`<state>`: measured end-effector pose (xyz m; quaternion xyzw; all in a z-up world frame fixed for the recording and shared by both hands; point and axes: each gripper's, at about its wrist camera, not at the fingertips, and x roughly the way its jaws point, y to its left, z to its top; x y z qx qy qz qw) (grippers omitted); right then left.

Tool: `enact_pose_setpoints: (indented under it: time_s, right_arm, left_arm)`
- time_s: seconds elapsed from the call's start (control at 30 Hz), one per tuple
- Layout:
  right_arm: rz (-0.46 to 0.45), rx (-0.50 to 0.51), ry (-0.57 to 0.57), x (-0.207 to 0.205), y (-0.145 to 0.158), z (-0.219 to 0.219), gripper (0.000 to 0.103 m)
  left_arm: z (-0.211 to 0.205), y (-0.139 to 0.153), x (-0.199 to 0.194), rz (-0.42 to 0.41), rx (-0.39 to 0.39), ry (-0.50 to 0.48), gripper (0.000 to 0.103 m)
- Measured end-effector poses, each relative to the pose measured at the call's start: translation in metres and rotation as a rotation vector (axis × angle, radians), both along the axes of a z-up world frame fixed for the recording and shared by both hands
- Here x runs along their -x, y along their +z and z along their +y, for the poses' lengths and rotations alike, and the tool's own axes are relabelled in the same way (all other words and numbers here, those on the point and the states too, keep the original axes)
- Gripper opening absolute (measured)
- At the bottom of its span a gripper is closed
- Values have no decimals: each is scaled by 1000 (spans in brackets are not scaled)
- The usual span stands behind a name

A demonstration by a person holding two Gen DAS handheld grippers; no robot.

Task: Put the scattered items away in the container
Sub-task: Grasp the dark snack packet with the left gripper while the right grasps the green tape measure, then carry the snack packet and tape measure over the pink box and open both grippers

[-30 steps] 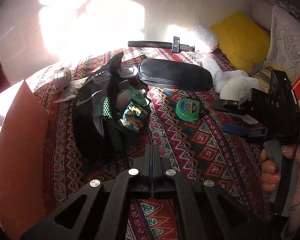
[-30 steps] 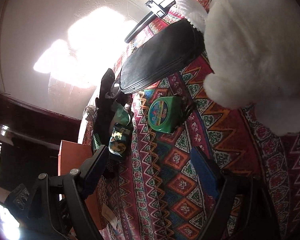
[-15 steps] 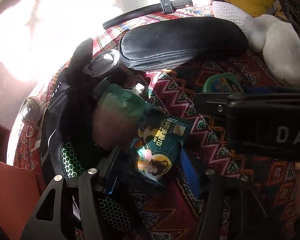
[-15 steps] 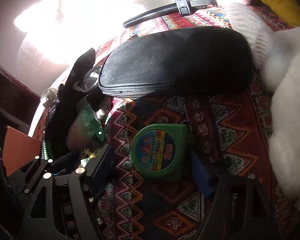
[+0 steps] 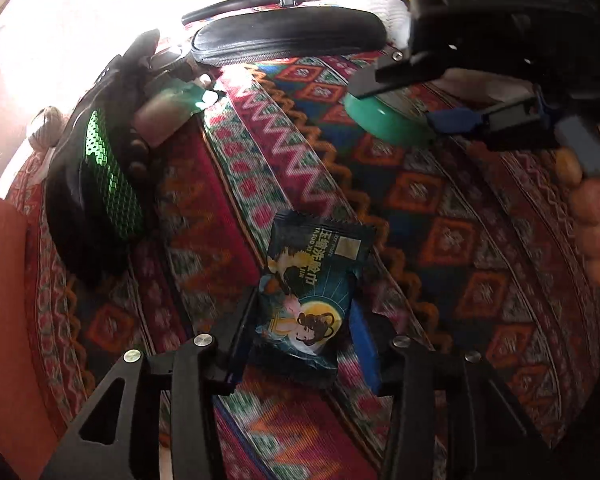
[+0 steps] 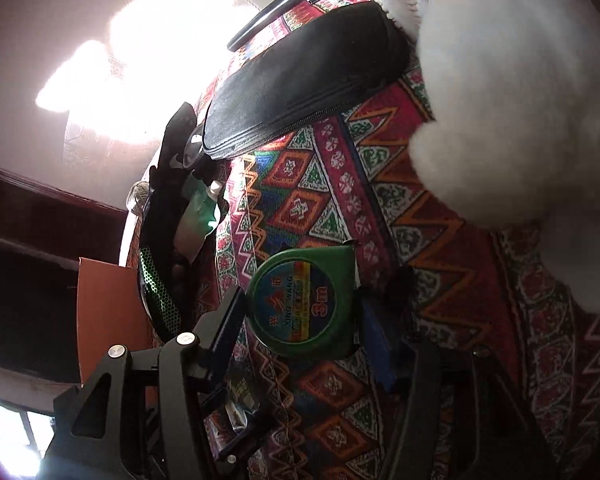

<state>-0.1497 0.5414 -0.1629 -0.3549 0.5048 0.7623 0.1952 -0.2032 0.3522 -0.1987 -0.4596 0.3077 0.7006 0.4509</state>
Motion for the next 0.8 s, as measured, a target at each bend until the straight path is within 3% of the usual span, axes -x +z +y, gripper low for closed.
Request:
enact_pose_setpoints:
  time_s: [0.13,0.2,0.27,0.33,0.37,0.47,0.57,0.6,0.7,0.8]
  right_arm:
    - [18,43,32,-14,5,-24,55]
    - [30,46,43,-20,8,-36,55]
    - [40,49,50,-22,11,-45,55]
    - [49,52,61,-22,13,-50,55]
    - [49,49,65,-19,13,-51,55]
    - [30,42,66,-16,11,-51,55]
    - [21,50,53,-15,8,-46,55]
    - [18,50,51,-14,7,-44,55]
    - [17,42,52,-12,10,-43,55]
    - [23,33,58,-10,16,-45,55]
  left_arm:
    - [-27,3,-31,44,38,-22,47]
    - [-33,2,-31,60,30,-26,62]
    - [-36,0,-24,101,35,-15,93]
    - [-34,-4,-17,101,36,-5,103]
    - [-32,-5,-12,85,32,-2,103]
    - [-31,-9,-2,36,4,19,103]
    - [-25,-7,-8,44,-10,7,100]
    - [-24,-7,-12,40,-11,-5,95]
    - [-26,0,-25,20,-22,-24,47]
    - [-31,8,-34,44,-26,-13,42]
